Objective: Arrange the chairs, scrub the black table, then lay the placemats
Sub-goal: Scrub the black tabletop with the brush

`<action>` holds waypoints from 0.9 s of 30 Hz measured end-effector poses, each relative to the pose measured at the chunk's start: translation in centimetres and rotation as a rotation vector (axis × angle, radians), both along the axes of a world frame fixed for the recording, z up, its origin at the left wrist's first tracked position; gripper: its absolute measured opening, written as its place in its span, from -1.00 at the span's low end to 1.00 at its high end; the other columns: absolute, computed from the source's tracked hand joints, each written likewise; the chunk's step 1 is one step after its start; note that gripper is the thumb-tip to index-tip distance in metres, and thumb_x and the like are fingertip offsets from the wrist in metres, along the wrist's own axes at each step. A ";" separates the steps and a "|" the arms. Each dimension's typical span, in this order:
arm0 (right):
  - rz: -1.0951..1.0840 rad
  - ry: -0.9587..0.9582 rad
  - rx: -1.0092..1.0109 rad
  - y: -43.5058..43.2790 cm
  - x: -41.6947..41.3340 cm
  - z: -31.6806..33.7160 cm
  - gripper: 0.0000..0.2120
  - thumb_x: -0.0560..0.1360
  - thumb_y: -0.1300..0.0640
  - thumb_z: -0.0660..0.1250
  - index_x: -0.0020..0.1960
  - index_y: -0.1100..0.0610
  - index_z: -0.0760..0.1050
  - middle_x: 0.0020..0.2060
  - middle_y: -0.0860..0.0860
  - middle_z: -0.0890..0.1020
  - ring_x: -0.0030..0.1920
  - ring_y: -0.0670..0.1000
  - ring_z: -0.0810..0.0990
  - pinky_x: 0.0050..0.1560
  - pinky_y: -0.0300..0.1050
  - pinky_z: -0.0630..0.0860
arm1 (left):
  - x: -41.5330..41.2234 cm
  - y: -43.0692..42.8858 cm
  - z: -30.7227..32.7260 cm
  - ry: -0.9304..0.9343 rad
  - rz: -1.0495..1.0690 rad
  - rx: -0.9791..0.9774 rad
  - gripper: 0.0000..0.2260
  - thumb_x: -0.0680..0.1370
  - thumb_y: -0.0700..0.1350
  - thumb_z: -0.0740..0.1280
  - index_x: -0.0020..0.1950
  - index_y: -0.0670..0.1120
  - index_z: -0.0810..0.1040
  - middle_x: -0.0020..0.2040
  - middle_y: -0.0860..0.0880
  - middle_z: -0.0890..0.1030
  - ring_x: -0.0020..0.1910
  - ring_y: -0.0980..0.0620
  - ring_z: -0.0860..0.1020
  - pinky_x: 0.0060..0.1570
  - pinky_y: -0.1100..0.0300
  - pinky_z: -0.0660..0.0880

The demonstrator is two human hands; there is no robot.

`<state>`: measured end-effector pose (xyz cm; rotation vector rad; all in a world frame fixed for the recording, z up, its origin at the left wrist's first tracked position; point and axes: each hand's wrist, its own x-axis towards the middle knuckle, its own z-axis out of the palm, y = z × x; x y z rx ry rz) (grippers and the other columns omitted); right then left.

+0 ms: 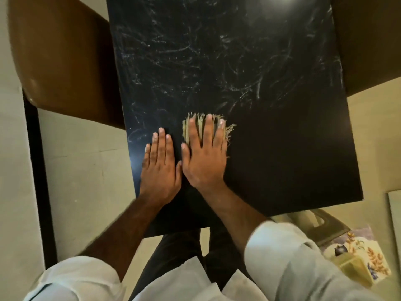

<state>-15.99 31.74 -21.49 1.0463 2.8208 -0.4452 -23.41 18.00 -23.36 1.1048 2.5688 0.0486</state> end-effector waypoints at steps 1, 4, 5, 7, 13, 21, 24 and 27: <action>0.030 -0.011 -0.008 -0.4 1.6 0.1 -0.30 0.77 -0.27 0.01 0.82 -0.07 -0.09 0.79 0.19 -0.12 0.77 0.34 -0.17 0.71 0.38 0.05 | -0.3 -0.5 0.0 0.008 0.010 -0.012 -0.29 0.78 0.21 -0.14 0.79 -0.18 -0.22 0.79 -0.16 -0.29 0.79 -0.14 -0.25 0.76 -0.22 -0.06; 0.007 -0.101 -0.006 -0.4 6.9 0.5 -0.26 0.76 -0.30 0.03 0.82 -0.04 -0.12 0.79 0.18 -0.16 0.77 0.34 -0.17 0.71 0.39 0.06 | -0.8 -2.0 -0.1 0.022 0.026 -0.050 -0.28 0.77 0.25 -0.15 0.80 -0.15 -0.22 0.79 -0.14 -0.30 0.79 -0.13 -0.26 0.76 -0.22 -0.07; -0.040 -0.131 0.002 0.2 8.5 0.7 -0.24 0.76 -0.30 0.03 0.82 -0.02 -0.12 0.79 0.19 -0.16 0.77 0.36 -0.16 0.69 0.41 0.08 | -0.9 -2.1 -0.1 0.023 0.026 -0.050 -0.28 0.77 0.25 -0.17 0.80 -0.15 -0.21 0.80 -0.13 -0.29 0.79 -0.13 -0.25 0.76 -0.22 -0.06; -0.139 -0.182 0.018 2.4 10.7 1.3 -0.24 0.75 -0.28 0.04 0.82 0.03 -0.10 0.78 0.23 -0.12 0.76 0.39 -0.12 0.65 0.47 0.18 | -0.9 -2.0 -0.1 0.025 0.025 -0.041 -0.28 0.76 0.26 -0.19 0.80 -0.15 -0.20 0.80 -0.13 -0.28 0.79 -0.13 -0.23 0.76 -0.22 -0.05; -0.291 -0.091 0.089 7.9 3.7 -0.1 -0.27 0.77 -0.25 0.00 0.82 0.06 -0.06 0.76 0.32 0.00 0.74 0.47 -0.05 0.63 0.51 0.15 | -0.8 -1.8 -0.4 0.042 0.026 -0.040 -0.29 0.77 0.24 -0.17 0.80 -0.15 -0.22 0.80 -0.14 -0.28 0.79 -0.15 -0.22 0.76 -0.22 -0.06; 0.135 0.016 0.032 -3.7 -0.8 -0.2 -0.28 0.76 -0.27 0.01 0.82 0.01 -0.05 0.78 0.25 -0.07 0.76 0.39 -0.11 0.70 0.40 0.04 | -0.7 -3.8 0.0 -0.053 0.016 0.019 -0.29 0.79 0.22 -0.12 0.79 -0.18 -0.24 0.79 -0.19 -0.30 0.78 -0.15 -0.28 0.76 -0.17 -0.18; 0.120 -0.026 0.030 -3.3 4.2 0.0 -0.25 0.75 -0.28 0.04 0.82 -0.01 -0.10 0.79 0.22 -0.11 0.76 0.37 -0.12 0.71 0.42 0.06 | -0.1 -6.5 0.3 -0.055 0.062 -0.032 -0.25 0.76 0.26 -0.15 0.78 -0.17 -0.28 0.78 -0.17 -0.34 0.77 -0.14 -0.30 0.76 -0.16 -0.15; -0.081 -0.100 0.042 -1.6 7.4 0.5 -0.24 0.75 -0.28 0.05 0.82 0.02 -0.10 0.78 0.24 -0.08 0.76 0.40 -0.08 0.66 0.46 0.16 | -0.3 -8.6 0.1 -0.065 0.077 -0.046 -0.25 0.77 0.28 -0.12 0.78 -0.14 -0.31 0.77 -0.13 -0.38 0.77 -0.15 -0.31 0.76 -0.15 -0.13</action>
